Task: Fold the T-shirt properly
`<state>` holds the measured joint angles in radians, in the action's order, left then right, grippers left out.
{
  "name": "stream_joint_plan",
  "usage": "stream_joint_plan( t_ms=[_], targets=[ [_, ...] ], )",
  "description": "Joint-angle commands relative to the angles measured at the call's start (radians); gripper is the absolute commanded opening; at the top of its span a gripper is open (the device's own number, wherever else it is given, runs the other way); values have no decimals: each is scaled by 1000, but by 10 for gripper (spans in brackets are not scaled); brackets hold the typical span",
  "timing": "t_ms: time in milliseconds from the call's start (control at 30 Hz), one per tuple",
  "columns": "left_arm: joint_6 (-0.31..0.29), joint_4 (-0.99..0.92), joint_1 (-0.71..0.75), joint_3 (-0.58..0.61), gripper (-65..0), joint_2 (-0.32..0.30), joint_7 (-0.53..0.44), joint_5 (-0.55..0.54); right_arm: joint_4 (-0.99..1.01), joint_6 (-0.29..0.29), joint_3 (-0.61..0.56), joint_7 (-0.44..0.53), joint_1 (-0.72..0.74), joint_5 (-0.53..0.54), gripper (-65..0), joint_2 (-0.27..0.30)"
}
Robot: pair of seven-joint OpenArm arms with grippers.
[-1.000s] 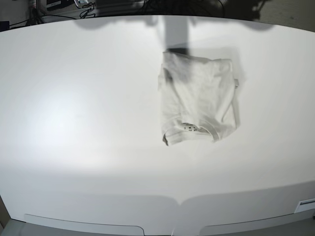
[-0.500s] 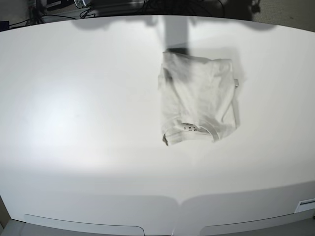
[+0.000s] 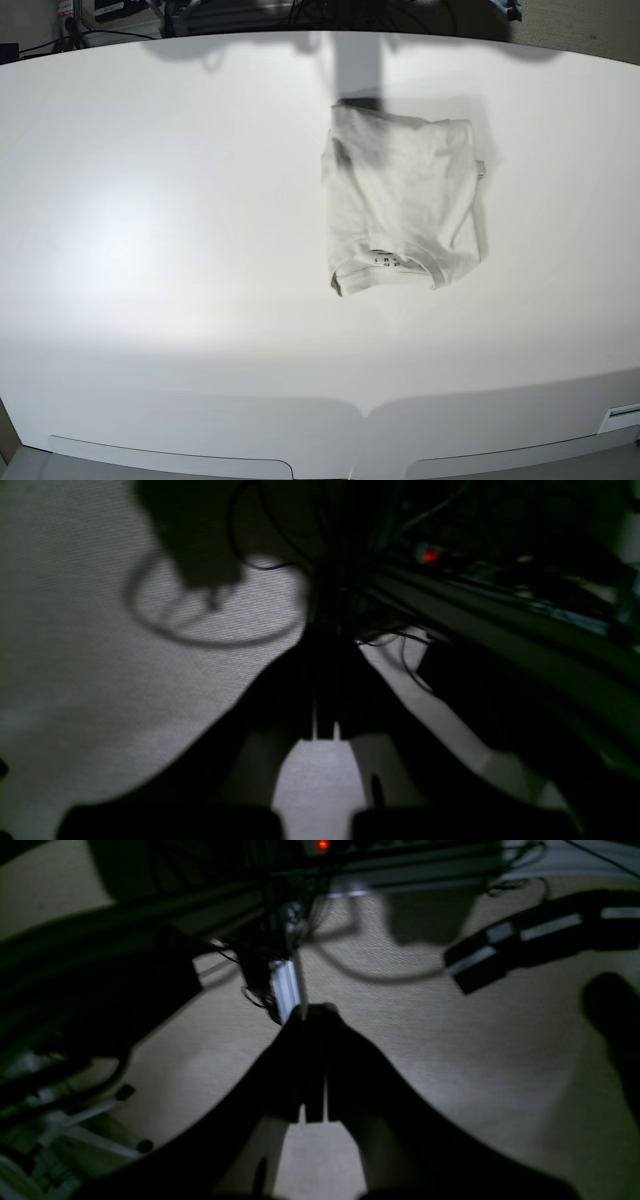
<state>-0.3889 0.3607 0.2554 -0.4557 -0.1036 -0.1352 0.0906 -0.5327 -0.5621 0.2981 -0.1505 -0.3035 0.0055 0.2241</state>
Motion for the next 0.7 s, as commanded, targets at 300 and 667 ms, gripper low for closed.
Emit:
stream_joint_plan(
  t_ms=[300, 667],
  targets=[
    [23, -10, -48, -1, -650, 13, -38, -15, 58, 150, -158, 71, 91, 1, -650, 12],
    [23, -11, -68, -1, -650, 23, -38, -11, 58, 179, -189, 63, 90, 6, -650, 14]
  ],
)
